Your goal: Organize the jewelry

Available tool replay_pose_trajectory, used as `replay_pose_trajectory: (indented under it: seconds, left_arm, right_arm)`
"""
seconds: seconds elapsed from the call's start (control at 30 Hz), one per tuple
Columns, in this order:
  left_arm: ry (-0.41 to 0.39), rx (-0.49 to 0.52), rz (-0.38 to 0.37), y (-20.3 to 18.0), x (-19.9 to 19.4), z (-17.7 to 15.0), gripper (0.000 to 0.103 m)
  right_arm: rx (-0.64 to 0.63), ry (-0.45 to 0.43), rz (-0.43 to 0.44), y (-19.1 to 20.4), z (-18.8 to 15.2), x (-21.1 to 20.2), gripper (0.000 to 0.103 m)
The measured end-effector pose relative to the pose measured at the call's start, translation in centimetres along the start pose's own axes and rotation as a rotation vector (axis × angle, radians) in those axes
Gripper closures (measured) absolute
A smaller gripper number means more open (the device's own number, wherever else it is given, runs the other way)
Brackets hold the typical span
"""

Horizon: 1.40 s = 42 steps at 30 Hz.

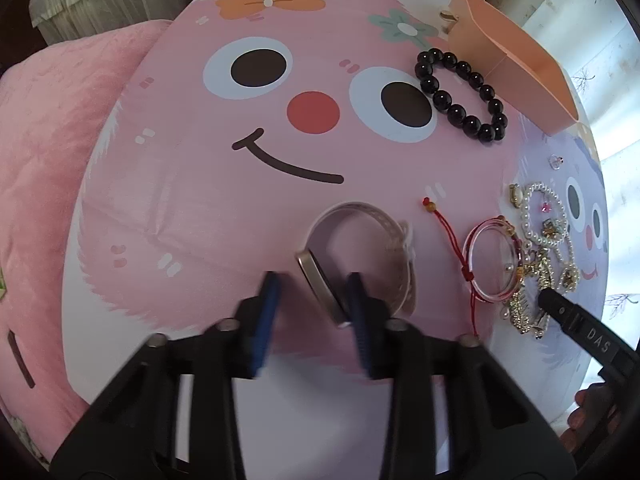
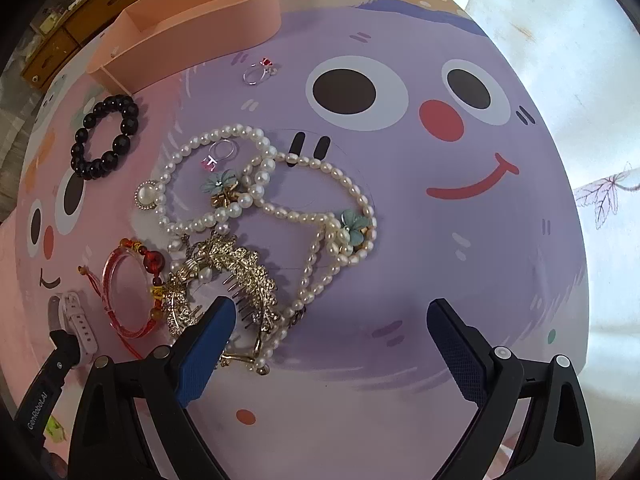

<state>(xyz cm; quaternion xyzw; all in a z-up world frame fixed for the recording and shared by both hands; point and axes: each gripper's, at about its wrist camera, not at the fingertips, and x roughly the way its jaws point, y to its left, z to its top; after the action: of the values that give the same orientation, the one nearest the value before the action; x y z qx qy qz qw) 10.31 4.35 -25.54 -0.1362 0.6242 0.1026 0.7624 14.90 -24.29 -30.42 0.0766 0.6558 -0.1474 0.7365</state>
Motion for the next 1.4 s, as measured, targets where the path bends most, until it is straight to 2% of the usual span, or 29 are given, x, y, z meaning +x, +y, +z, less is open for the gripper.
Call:
replay_pose_trajectory:
  seconds: [0.03, 0.3, 0.33, 0.37, 0.53, 0.73, 0.8, 0.87, 0.9, 1.03, 1.07, 1.13, 1.3, 1.33, 1.4]
  left_arm:
    - [0.004, -0.002, 0.008, -0.1, 0.0, 0.0, 0.095]
    - [0.001, -0.062, 0.018, -0.3, 0.5, 0.5, 0.096]
    - [-0.001, -0.069, 0.016, -0.3, 0.6, 0.5, 0.096]
    - [-0.005, -0.079, 0.008, -0.2, 0.4, 0.6, 0.096]
    - [-0.052, -0.091, -0.032, 0.6, -1.4, -0.5, 0.096]
    - [-0.119, -0.123, -0.057, 0.8, -3.2, 0.2, 0.096]
    - [-0.126, -0.131, -0.054, 0.7, -3.7, 0.3, 0.096]
    - [-0.131, -0.143, -0.052, 0.8, -4.2, 0.7, 0.096]
    - [-0.136, -0.146, -0.05, 0.8, -4.5, 0.8, 0.096]
    - [-0.153, -0.146, -0.042, 0.8, -4.7, 0.7, 0.096]
    - [-0.156, -0.146, -0.038, 0.6, -4.8, 0.6, 0.096]
    - [-0.159, -0.147, -0.037, 0.3, -4.9, 0.7, 0.096]
    - [-0.178, -0.134, -0.025, -0.8, -5.2, 0.3, 0.096]
    - [-0.181, -0.129, -0.023, -1.0, -5.3, 0.3, 0.096]
    - [-0.192, -0.129, -0.019, -1.3, -5.6, 0.1, 0.096]
  right_arm:
    - [-0.004, 0.003, 0.005, -0.1, 0.5, 0.4, 0.005]
    - [-0.071, -0.022, 0.056, 0.5, 3.0, 2.8, 0.005]
    - [-0.086, -0.037, 0.071, 0.5, 2.7, 2.8, 0.009]
    - [-0.106, -0.057, 0.091, 0.7, 2.6, 2.9, 0.017]
    - [-0.194, -0.172, 0.154, 1.7, 1.1, 3.1, 0.034]
    - [-0.227, -0.199, 0.218, 2.4, 1.0, 3.3, 0.053]
    - [-0.235, -0.204, 0.257, 2.1, 1.5, 2.7, 0.054]
    - [-0.238, -0.233, 0.25, 1.1, 2.9, 0.3, 0.054]
    - [-0.24, -0.241, 0.238, 1.4, 3.2, 0.4, 0.054]
    - [-0.27, -0.197, 0.249, -0.6, 4.5, 0.0, 0.054]
    - [-0.269, -0.193, 0.251, -2.2, 4.2, -0.7, 0.054]
    - [-0.274, -0.19, 0.264, -2.4, 4.3, -0.4, 0.055]
    - [-0.359, -0.221, 0.236, -1.4, 4.7, -0.2, 0.073]
    - [-0.375, -0.222, 0.253, -1.3, 4.7, -0.2, 0.084]
    - [-0.394, -0.221, 0.271, -0.8, 4.9, -0.2, 0.094]
